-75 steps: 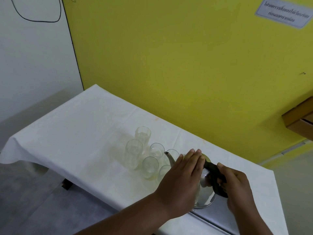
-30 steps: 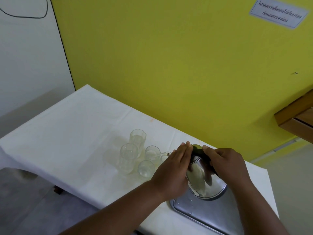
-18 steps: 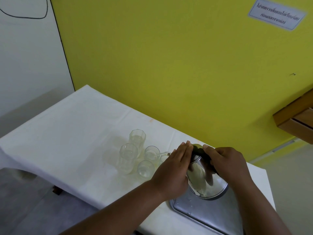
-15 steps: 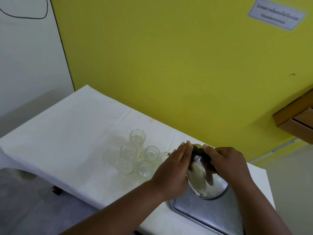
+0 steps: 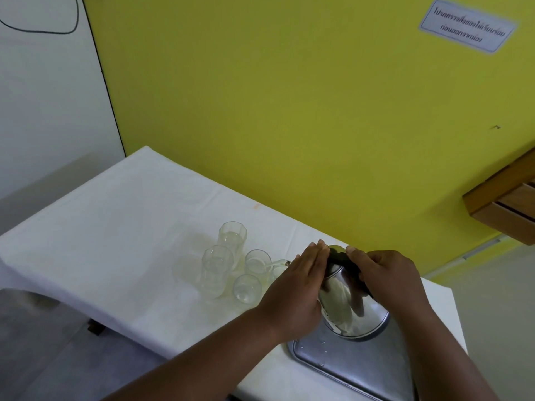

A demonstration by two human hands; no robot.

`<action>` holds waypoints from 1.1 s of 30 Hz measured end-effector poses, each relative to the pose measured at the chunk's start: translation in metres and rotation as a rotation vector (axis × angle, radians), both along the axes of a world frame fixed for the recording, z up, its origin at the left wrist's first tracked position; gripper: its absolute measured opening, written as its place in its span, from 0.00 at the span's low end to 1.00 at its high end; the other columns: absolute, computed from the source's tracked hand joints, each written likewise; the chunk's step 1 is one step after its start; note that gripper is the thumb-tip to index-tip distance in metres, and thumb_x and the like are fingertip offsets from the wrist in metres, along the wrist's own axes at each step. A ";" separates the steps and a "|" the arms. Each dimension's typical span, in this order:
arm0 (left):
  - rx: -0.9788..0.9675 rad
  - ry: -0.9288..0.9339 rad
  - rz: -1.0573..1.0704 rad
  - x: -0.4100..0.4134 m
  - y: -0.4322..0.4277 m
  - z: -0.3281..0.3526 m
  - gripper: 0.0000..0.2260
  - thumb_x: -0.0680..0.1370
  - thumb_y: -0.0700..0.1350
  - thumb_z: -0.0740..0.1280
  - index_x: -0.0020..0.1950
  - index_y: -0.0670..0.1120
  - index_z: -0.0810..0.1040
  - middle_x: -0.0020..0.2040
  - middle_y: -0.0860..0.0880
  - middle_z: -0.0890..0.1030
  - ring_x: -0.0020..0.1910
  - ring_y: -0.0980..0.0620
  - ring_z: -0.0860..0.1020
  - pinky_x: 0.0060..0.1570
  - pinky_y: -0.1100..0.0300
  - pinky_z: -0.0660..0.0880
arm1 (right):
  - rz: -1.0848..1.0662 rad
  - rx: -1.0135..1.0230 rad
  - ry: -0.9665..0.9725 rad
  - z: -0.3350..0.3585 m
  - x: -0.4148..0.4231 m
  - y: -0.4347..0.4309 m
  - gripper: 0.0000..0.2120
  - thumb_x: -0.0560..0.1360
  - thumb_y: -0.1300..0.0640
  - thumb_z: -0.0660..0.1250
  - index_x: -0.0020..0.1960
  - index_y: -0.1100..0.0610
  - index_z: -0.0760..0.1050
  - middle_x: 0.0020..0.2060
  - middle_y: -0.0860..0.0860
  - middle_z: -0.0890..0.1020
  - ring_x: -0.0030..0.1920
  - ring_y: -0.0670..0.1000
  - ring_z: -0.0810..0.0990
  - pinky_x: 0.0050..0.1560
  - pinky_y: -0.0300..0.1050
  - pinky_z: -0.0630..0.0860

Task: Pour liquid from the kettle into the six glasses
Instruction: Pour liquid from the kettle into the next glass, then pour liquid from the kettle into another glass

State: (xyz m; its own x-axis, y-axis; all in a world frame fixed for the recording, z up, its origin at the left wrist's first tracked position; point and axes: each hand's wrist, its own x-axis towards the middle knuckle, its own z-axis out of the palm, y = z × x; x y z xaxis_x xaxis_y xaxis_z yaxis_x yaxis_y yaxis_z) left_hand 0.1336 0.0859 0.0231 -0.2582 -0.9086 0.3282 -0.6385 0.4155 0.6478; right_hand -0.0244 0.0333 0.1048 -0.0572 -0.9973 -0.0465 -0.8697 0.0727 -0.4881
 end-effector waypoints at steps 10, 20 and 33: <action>-0.005 -0.017 -0.005 -0.001 -0.002 -0.001 0.37 0.71 0.36 0.59 0.78 0.39 0.49 0.79 0.42 0.51 0.78 0.46 0.48 0.74 0.49 0.54 | -0.003 -0.005 -0.060 -0.003 -0.004 -0.003 0.29 0.77 0.40 0.65 0.31 0.64 0.80 0.26 0.58 0.84 0.34 0.61 0.83 0.41 0.53 0.79; -0.207 -0.167 -0.019 -0.019 -0.003 0.008 0.31 0.72 0.36 0.56 0.76 0.37 0.55 0.77 0.40 0.56 0.77 0.43 0.50 0.72 0.44 0.57 | -0.199 -0.059 -0.688 -0.031 -0.017 0.035 0.29 0.80 0.53 0.65 0.21 0.59 0.76 0.16 0.52 0.74 0.22 0.51 0.64 0.32 0.43 0.61; -0.075 -0.103 -0.086 -0.039 -0.002 -0.002 0.36 0.71 0.36 0.62 0.77 0.38 0.52 0.78 0.41 0.54 0.77 0.44 0.50 0.73 0.44 0.55 | -0.145 -0.026 -0.383 -0.025 -0.053 0.023 0.29 0.78 0.45 0.68 0.23 0.60 0.75 0.17 0.51 0.75 0.24 0.54 0.70 0.37 0.47 0.67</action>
